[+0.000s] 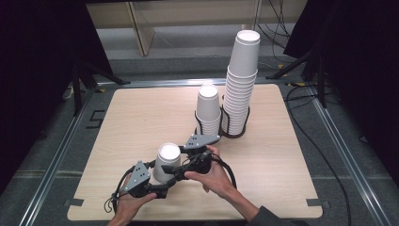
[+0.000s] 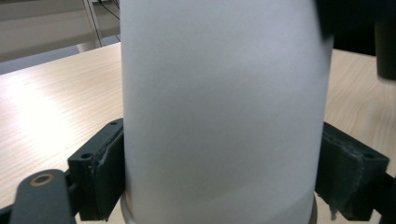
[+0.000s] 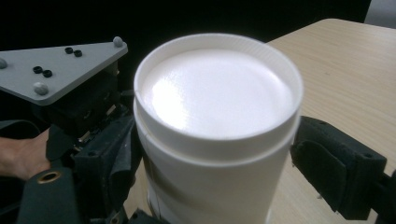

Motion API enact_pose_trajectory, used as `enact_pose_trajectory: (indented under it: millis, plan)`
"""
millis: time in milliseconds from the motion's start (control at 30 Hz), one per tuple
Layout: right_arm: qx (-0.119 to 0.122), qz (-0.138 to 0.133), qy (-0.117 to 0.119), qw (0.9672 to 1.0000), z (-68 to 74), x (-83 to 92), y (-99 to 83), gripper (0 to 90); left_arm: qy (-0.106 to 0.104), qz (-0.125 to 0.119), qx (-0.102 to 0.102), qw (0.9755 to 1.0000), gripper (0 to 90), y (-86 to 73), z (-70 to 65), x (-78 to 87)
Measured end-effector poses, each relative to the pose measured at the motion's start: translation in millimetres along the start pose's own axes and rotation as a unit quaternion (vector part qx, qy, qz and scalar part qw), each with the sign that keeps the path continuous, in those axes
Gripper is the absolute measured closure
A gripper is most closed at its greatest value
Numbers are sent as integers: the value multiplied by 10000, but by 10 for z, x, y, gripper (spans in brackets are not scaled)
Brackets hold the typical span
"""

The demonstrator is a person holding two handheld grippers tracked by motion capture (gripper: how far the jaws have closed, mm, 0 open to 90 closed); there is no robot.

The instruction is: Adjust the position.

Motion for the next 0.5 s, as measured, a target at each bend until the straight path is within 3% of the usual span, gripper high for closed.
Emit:
enact_pose_trajectory:
  millis: [67, 100, 167, 333, 400, 500]
  plan:
    - [-1, 32, 88, 10000, -6, 26, 12, 159, 2, 78, -36, 10000, 144, -4, -2, 1]
    - [107, 127, 107, 9998, -30, 107, 35, 161, -26, 96, -112, 9999, 146, -8, -1, -5]
    - [167, 180, 149, 9996, -37, 137, 40, 159, 5, 319, -262, 9991, 147, -32, 1, 14]
    - [510, 452, 140, 9976, -75, 243, 10, 158, 19, 845, -540, 9950, 155, -102, -34, 21]
    - [498, 474, 149, 9975, -73, 245, 4, 158, 21, 866, -555, 9947, 156, -104, -46, 14]
    - [470, 703, 210, 9962, -57, 262, -41, 159, -6, 1096, -783, 9909, 157, -117, -62, 25]
Point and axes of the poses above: each handheld gripper's, and its own axes: x roughly backward along the jaws, y roughly out of its top, z roughly to its left, the point moved 7 cm from there along -x, roughly forward along the jaws, and after that the axes turned 9 degrees about -y, right-handed, at the moved point
